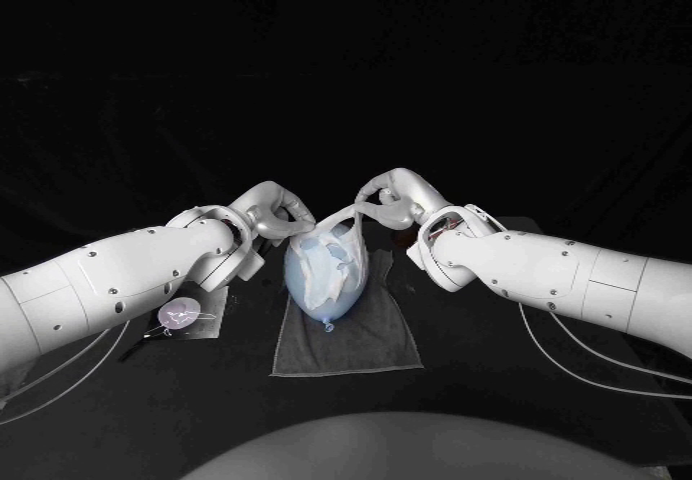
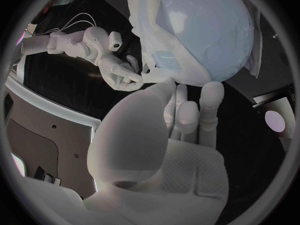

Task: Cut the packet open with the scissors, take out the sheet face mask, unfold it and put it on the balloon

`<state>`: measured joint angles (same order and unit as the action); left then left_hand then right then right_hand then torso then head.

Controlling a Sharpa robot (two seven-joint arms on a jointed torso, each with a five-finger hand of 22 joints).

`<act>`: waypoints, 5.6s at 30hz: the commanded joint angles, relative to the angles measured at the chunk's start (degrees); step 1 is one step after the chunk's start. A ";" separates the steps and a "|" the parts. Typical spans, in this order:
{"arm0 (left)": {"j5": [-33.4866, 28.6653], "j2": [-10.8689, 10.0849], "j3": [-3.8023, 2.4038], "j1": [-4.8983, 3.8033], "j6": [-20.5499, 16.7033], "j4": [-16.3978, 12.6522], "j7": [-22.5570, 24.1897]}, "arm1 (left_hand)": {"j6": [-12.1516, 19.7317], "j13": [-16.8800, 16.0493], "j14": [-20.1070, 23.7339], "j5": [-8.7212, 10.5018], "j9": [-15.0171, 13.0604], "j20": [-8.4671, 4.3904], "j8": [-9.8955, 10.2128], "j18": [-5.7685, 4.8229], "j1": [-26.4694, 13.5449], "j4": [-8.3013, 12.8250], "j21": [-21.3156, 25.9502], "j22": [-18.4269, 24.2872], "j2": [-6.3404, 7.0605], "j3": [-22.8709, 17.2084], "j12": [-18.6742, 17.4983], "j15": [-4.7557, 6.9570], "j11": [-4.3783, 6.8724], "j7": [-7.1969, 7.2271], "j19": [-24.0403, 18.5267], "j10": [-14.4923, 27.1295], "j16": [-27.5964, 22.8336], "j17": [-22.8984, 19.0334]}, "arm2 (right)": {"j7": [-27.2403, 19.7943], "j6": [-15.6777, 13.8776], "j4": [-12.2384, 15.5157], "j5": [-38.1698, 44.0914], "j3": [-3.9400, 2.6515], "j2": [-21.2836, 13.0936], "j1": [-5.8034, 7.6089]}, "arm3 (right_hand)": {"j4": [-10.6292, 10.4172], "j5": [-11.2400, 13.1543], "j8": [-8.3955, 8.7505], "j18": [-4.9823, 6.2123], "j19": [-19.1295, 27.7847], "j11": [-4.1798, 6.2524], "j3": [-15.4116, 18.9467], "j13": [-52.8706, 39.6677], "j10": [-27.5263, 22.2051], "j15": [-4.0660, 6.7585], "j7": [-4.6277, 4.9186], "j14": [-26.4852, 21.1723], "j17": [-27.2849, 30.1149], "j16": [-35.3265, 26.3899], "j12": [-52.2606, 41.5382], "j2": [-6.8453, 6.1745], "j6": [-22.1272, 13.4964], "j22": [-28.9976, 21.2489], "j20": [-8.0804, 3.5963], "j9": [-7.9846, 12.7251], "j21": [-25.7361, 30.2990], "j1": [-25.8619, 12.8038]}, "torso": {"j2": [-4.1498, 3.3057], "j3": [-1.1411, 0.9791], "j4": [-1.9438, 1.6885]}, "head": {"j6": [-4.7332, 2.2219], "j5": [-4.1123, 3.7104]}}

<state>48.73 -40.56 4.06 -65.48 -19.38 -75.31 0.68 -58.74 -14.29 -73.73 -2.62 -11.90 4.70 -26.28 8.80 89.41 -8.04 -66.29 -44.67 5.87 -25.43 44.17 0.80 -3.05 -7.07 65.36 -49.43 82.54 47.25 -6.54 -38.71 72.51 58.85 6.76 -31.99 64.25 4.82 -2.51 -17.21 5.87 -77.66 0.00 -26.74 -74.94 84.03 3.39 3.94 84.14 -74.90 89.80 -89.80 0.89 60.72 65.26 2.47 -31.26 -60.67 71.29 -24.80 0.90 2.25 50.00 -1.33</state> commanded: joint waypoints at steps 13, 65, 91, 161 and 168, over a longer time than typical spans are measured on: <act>-2.74 -0.33 -0.07 -0.08 -5.98 -0.58 3.67 | 1.87 -0.85 -1.73 -0.15 -5.67 -0.13 -0.85 -0.66 -3.27 1.32 -1.48 -1.98 0.69 -4.84 2.04 0.02 0.08 0.15 1.44 -0.07 0.64 1.69 | 1.60 -0.74 -2.62 3.36 -0.06 1.09 0.33 | 0.22 -0.28 -0.64 0.71 -0.13 0.38 -0.50 -15.06 5.97 0.42 -0.12 5.86 -15.10 0.20 -0.20 0.40 0.14 0.21 -0.20 -3.86 -0.51 0.09 | -0.01 -0.02 -0.03 | 0.00 -0.12; -6.63 -2.56 -0.03 -0.06 -5.31 -2.68 2.91 | 11.94 3.73 1.31 -0.13 -4.45 3.37 8.35 0.34 -10.27 -2.53 2.46 3.91 4.24 -3.86 -5.66 -3.83 -4.38 -3.69 -2.05 6.91 -0.92 -4.61 | 3.82 5.34 -6.85 -0.28 0.05 1.41 0.80 | -2.79 -0.24 10.41 3.29 8.47 -5.88 5.20 -10.56 1.08 -4.95 6.93 5.08 -12.65 -0.39 6.24 -4.37 -15.53 -11.85 4.23 0.47 15.85 -4.39 | -0.01 -0.03 0.08 | 0.00 -0.08; -2.25 -7.16 0.00 0.40 3.84 -7.40 7.66 | 8.22 4.08 3.08 -0.12 -5.60 2.81 7.54 0.83 -12.39 -2.34 4.64 6.95 8.45 1.74 -5.09 -3.03 -3.29 -2.46 -3.64 4.38 -1.89 -7.86 | -3.78 3.69 7.11 -12.85 0.09 -8.89 -0.82 | -3.57 -0.25 8.88 2.85 5.45 -4.85 4.76 -11.74 2.77 -4.15 5.74 5.86 -15.10 0.20 4.12 -1.92 -10.13 -8.26 4.10 0.42 11.40 -2.52 | 0.00 -0.02 -0.05 | 0.00 -0.11; 18.44 -7.32 0.05 0.80 3.25 -9.00 1.92 | 0.70 -0.09 -0.40 -0.15 -7.03 1.10 5.12 -0.28 -4.70 0.03 1.17 0.85 4.52 4.28 2.46 -1.11 -1.04 0.52 0.73 2.56 0.09 -1.10 | 0.41 20.73 3.21 -8.33 0.12 -4.28 -2.10 | -4.16 -0.25 9.85 2.42 4.36 -4.60 6.15 -13.39 4.43 -3.84 5.52 5.86 -15.10 0.20 1.89 -3.21 -9.37 -6.68 3.61 1.46 9.57 -2.99 | -0.01 0.02 -0.03 | 0.00 -0.56; 18.64 -7.21 0.05 0.80 3.19 -9.02 2.11 | -0.96 -0.28 -1.52 -0.15 -7.08 0.63 4.77 -0.64 -3.61 0.41 -0.30 -1.38 3.10 2.70 2.96 -0.57 -0.42 0.90 1.95 1.30 0.67 0.92 | 0.63 21.76 2.70 -7.78 0.13 -3.92 -2.07 | -3.87 -0.26 10.03 2.42 4.46 -4.64 6.15 -13.39 4.42 -3.89 5.56 5.86 -15.10 0.20 1.88 -3.25 -9.38 -6.67 3.65 1.59 9.63 -2.47 | 0.00 0.00 0.04 | 0.00 -0.55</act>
<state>66.57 -47.91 4.14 -64.69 -16.55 -84.23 2.49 -59.47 -14.51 -74.99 -2.87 -18.92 5.33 -21.22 8.81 85.48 -7.61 -66.36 -45.91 9.08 -22.54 46.77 0.21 -3.43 -6.22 66.99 -47.91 83.01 47.96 -6.31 -18.89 75.31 49.90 6.91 -36.00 62.13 0.79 -2.88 -7.51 7.44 -73.57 -4.49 -20.78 -74.94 83.81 -0.63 9.19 84.02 -74.93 89.80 -87.91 -2.19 51.58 58.54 6.17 -29.72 -51.25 68.54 -24.81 0.93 2.25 50.00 -1.82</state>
